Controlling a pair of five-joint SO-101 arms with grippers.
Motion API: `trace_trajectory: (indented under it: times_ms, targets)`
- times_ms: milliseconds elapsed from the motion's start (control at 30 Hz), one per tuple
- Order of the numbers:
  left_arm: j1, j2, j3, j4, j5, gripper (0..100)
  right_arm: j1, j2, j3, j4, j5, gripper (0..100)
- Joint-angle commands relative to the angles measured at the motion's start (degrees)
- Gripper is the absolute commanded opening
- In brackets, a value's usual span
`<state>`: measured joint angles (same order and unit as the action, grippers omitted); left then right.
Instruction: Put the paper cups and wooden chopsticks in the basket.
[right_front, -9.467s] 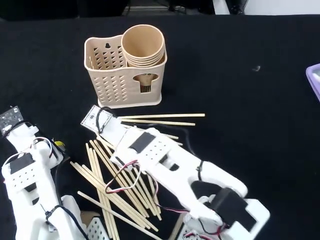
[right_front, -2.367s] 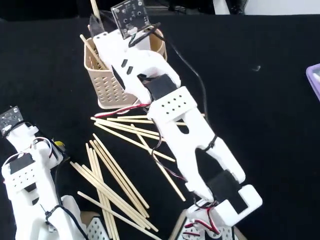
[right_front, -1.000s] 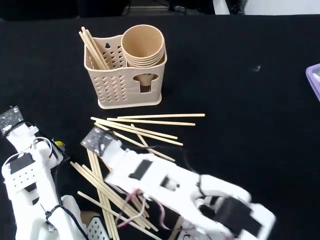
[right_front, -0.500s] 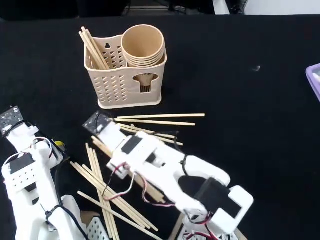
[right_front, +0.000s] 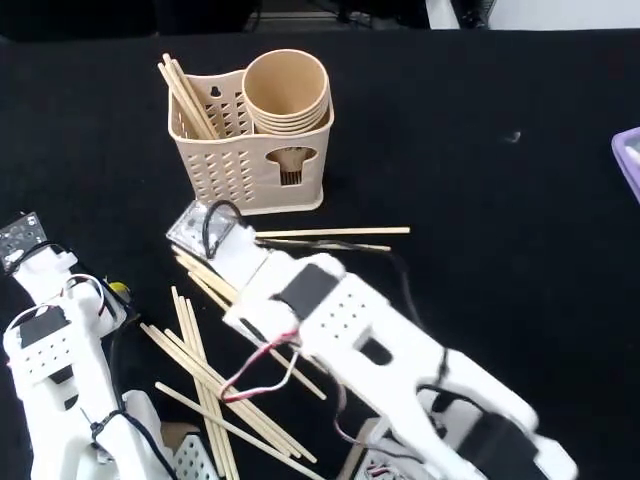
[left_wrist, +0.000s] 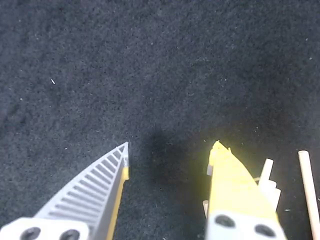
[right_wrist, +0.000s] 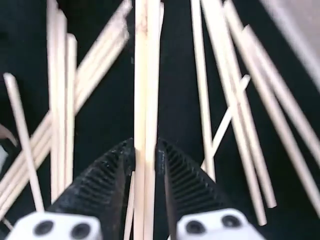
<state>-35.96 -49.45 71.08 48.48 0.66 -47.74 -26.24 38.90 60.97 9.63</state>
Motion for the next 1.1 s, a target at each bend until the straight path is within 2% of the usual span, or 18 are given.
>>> trace_trajectory:
  times_ms: [0, 67, 167, 333, 433, 500, 600, 833, 1067]
  targets:
    - [-0.4, -0.7, -1.1, -0.79, 0.18, 26, 3.6, -8.75, -7.6, -2.55, 3.08, 1.1]
    - [-0.22, -0.7, -1.1, -0.79, 0.18, 26, 6.86, -11.65, -12.0, -8.62, 3.08, 1.1]
    - [-0.22, -0.7, -1.01, -0.79, 0.18, 26, 11.52, -12.53, -16.04, -24.26, 2.99, 1.1]
    - [-0.4, -0.7, -1.01, -0.79, 0.18, 26, 15.21, -7.52, -16.84, -48.53, -8.7, 1.1]
    - [-0.22, -0.7, -1.01, -0.79, 0.18, 26, 15.56, -3.03, -19.03, -56.88, -13.45, 1.1]
    - [-0.13, -0.7, -1.01, -0.79, 0.18, 26, 15.56, 0.57, -21.14, -61.1, -13.8, 1.1]
    - [-0.13, -0.7, -1.01, -0.79, 0.18, 26, 15.74, 6.99, -25.45, -64.88, -13.8, 1.1]
    - [-0.13, -0.7, -1.01, -0.7, 0.18, 26, 16.53, 23.16, -37.41, -64.88, -13.8, 1.1]
    - [-0.13, -0.7, -1.01, -0.7, 0.18, 26, 18.55, 32.04, -37.85, -63.56, -13.71, 1.1]
